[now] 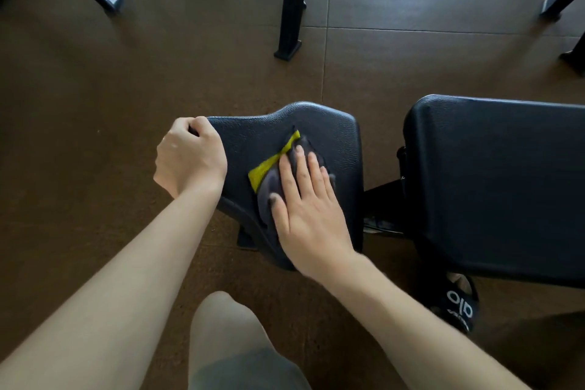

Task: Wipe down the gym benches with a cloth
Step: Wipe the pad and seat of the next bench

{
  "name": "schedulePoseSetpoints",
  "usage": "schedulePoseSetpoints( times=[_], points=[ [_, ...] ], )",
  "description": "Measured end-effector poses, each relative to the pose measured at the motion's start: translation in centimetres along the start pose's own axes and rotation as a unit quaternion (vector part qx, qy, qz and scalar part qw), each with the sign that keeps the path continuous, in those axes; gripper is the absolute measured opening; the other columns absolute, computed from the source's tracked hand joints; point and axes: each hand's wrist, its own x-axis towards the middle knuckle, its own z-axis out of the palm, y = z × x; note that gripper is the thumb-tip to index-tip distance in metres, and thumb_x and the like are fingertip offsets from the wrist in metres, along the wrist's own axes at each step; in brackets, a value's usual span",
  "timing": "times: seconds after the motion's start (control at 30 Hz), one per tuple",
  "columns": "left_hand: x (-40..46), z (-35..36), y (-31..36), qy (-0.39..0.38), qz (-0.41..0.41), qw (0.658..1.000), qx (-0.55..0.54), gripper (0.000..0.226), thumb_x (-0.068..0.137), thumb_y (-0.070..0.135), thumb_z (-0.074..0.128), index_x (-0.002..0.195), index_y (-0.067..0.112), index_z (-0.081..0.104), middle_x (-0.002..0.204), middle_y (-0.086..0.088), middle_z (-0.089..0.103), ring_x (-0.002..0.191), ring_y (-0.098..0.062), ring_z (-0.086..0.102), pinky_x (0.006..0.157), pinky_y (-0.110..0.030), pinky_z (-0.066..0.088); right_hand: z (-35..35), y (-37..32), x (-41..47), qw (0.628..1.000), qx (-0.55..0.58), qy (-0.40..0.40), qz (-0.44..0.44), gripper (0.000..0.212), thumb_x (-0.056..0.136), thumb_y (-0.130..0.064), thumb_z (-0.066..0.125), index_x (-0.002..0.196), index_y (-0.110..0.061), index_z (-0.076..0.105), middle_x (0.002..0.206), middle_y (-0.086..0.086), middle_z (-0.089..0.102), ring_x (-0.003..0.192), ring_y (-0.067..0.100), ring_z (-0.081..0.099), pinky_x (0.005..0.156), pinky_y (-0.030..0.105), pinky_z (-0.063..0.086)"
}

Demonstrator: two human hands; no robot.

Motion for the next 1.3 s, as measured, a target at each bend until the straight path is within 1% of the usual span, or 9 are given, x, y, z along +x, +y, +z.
schedulePoseSetpoints(
  times=[0.17, 0.43, 0.6, 0.7, 0.87, 1.0, 1.13, 1.2, 1.3],
  points=[
    [0.1, 0.1, 0.0, 0.002, -0.007, 1.000, 0.013, 0.040, 0.102, 0.038, 0.032, 0.115, 0.028, 0.068, 0.118, -0.003, 0.070, 0.109, -0.032, 0.062, 0.083, -0.039, 0.042, 1.2, 1.2, -6.0, 0.996, -0.071, 0.015, -0.055, 0.065, 0.110, -0.055, 0.018, 0.164, -0.019, 0.016, 0.172, 0.006, 0.007, 0.159, 0.024, 0.001, 0.126, 0.042, 0.009],
    [0.1, -0.5, -0.3, -0.041, 0.003, 0.999, -0.016, 0.042, 0.104, 0.038, 0.030, 0.121, 0.029, 0.067, 0.124, 0.002, 0.068, 0.113, -0.025, 0.060, 0.087, -0.038, 0.043, 0.0, -2.5, 3.3, 0.998, -0.057, 0.000, -0.028, 0.065, 0.109, -0.050, 0.010, 0.164, -0.018, 0.000, 0.172, 0.007, -0.010, 0.158, 0.025, -0.014, 0.128, 0.040, -0.007],
    [1.1, -1.6, -0.8, -0.141, -0.023, 0.983, -0.118, 0.043, 0.102, 0.039, 0.029, 0.113, 0.026, 0.069, 0.115, 0.006, 0.066, 0.111, -0.021, 0.058, 0.099, -0.041, 0.045, 1.3, -0.8, -3.9, 0.988, -0.120, 0.028, -0.095, 0.065, 0.107, -0.047, 0.024, 0.163, -0.014, 0.016, 0.170, 0.011, 0.013, 0.157, 0.032, 0.012, 0.125, 0.049, 0.021],
    [1.0, -2.6, -1.0, -0.199, -0.074, 0.947, -0.240, 0.055, 0.094, 0.053, 0.026, 0.112, 0.029, 0.073, 0.112, 0.005, 0.071, 0.107, -0.017, 0.062, 0.104, -0.048, 0.049, 1.7, -1.7, -2.5, 0.984, -0.138, 0.041, -0.103, 0.065, 0.107, -0.043, 0.027, 0.162, -0.010, 0.019, 0.169, 0.015, 0.016, 0.156, 0.036, 0.015, 0.124, 0.051, 0.024],
    [1.5, -4.2, -3.7, -0.282, -0.156, 0.841, -0.434, 0.069, 0.107, 0.059, 0.014, 0.144, 0.023, 0.059, 0.132, -0.002, 0.070, 0.121, -0.018, 0.066, 0.105, -0.040, 0.051, 0.7, -6.6, 5.4, 0.981, -0.112, 0.041, -0.154, 0.067, 0.107, -0.046, 0.026, 0.163, -0.008, 0.017, 0.170, 0.016, 0.012, 0.158, 0.034, 0.007, 0.128, 0.049, 0.013],
    [1.8, -4.1, -5.2, -0.278, -0.220, 0.773, -0.527, 0.072, 0.104, 0.064, 0.015, 0.141, 0.023, 0.061, 0.128, -0.008, 0.073, 0.122, -0.027, 0.068, 0.105, -0.047, 0.050, 0.1, -10.0, 10.7, 0.977, -0.111, 0.036, -0.177, 0.062, 0.104, -0.044, 0.025, 0.151, -0.010, 0.048, 0.160, 0.016, 0.040, 0.151, 0.037, 0.029, 0.126, 0.048, 0.019],
    [2.1, -4.2, -5.5, -0.247, -0.242, 0.760, -0.550, 0.073, 0.104, 0.063, 0.016, 0.142, 0.017, 0.058, 0.132, -0.011, 0.070, 0.126, -0.030, 0.064, 0.111, -0.051, 0.044, -1.3, -10.7, 14.3, 0.988, -0.093, 0.006, -0.124, 0.048, 0.103, -0.045, 0.025, 0.113, -0.023, 0.067, 0.121, 0.007, 0.065, 0.119, 0.035, 0.056, 0.104, 0.042, 0.037],
    [2.1, -4.3, -5.8, -0.222, -0.254, 0.758, -0.558, 0.069, 0.106, 0.058, 0.019, 0.150, 0.014, 0.049, 0.139, -0.007, 0.064, 0.131, -0.025, 0.059, 0.118, -0.050, 0.038, -2.8, -9.3, 15.3, 0.995, -0.063, -0.029, -0.065, 0.041, 0.108, -0.039, 0.025, 0.117, -0.023, 0.062, 0.124, 0.010, 0.065, 0.117, 0.037, 0.058, 0.094, 0.042, 0.041],
    [1.3, -3.9, -5.7, -0.236, -0.242, 0.767, -0.545, 0.068, 0.107, 0.057, 0.019, 0.157, 0.016, 0.039, 0.150, -0.002, 0.055, 0.138, -0.020, 0.051, 0.122, -0.051, 0.031, -4.1, -6.4, 15.5, 0.997, -0.034, -0.065, 0.031, 0.050, 0.110, -0.039, 0.018, 0.130, -0.024, 0.061, 0.138, 0.011, 0.063, 0.126, 0.039, 0.055, 0.099, 0.044, 0.040]
  ],
)
